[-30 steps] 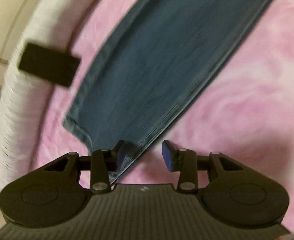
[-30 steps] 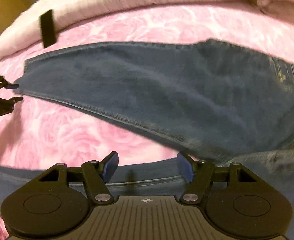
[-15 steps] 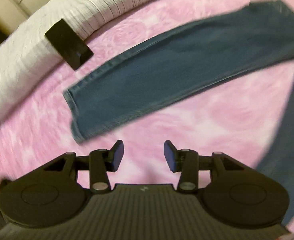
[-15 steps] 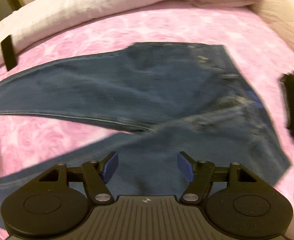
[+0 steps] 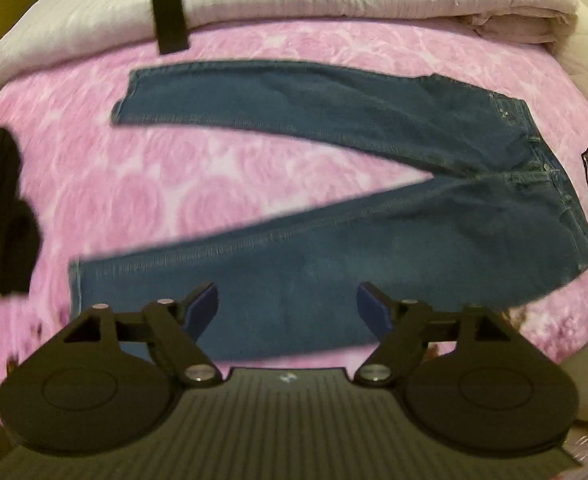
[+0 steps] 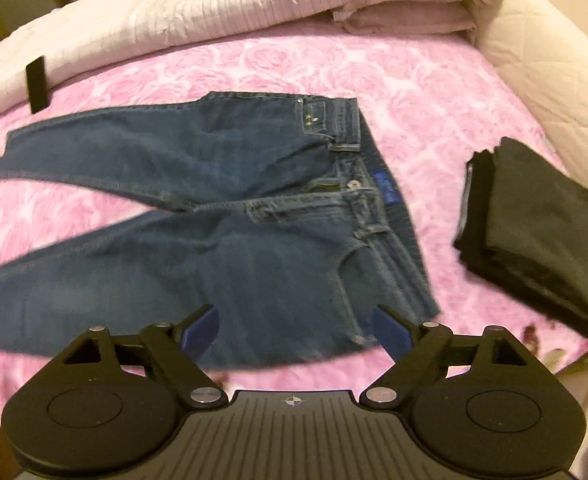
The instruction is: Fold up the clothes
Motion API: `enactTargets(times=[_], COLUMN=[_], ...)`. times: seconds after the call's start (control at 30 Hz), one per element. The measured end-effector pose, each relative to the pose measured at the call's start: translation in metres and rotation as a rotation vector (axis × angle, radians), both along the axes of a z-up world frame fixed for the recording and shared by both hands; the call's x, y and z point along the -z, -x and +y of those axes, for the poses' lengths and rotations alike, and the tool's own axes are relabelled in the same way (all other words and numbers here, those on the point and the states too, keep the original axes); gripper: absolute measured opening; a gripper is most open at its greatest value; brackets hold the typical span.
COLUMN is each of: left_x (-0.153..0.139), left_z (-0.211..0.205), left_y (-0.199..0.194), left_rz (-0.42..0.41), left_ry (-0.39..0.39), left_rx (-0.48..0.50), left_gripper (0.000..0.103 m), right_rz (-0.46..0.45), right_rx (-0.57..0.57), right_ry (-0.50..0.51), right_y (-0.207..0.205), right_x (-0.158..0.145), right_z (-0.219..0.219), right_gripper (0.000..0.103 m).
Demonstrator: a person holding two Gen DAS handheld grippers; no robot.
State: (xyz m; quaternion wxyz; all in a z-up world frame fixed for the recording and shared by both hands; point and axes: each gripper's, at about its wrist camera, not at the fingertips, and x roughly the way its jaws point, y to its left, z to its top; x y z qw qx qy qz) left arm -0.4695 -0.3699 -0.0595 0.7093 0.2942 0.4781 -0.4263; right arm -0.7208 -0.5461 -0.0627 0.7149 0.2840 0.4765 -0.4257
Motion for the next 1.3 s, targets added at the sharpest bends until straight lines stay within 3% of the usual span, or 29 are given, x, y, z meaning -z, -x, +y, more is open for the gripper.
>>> enactTargets(times=[0.2, 0.6, 1.07, 1.17, 1.3], left_x=[-0.016, -0.060, -0.050, -0.045, -0.019], left_z=[0.036, 0.085, 0.120, 0.119, 0.114], left_y=[0.033, 0.031, 0.030, 0.032, 0.044], left_rz=[-0.061, -0.096, -0.110, -0.182, -0.395], left_ry=[-0.045, 0.072, 0.061, 0.056, 0.008], left_rx=[0.003, -0.059, -0.046, 0.015, 0.248], left_gripper=[0.080, 0.080, 0.080, 0.080, 0.079], right_rz=[-0.016, -0.084, -0.092, -0.101, 0.009], right_rx=[-0.042, -0.111, -0.115, -0.131, -0.256], right_ry=[0.018, 0.079, 0.078, 0.101, 0.242], right_y=[0.015, -0.003, -0.009, -0.009, -0.015], right_x=[-0.023, -0.061, -0.053, -0.046, -0.029], right_z=[0.025, 0.077, 0.104, 0.103, 0.110], right_gripper=[0.087, 0.087, 0.087, 0.087, 0.087])
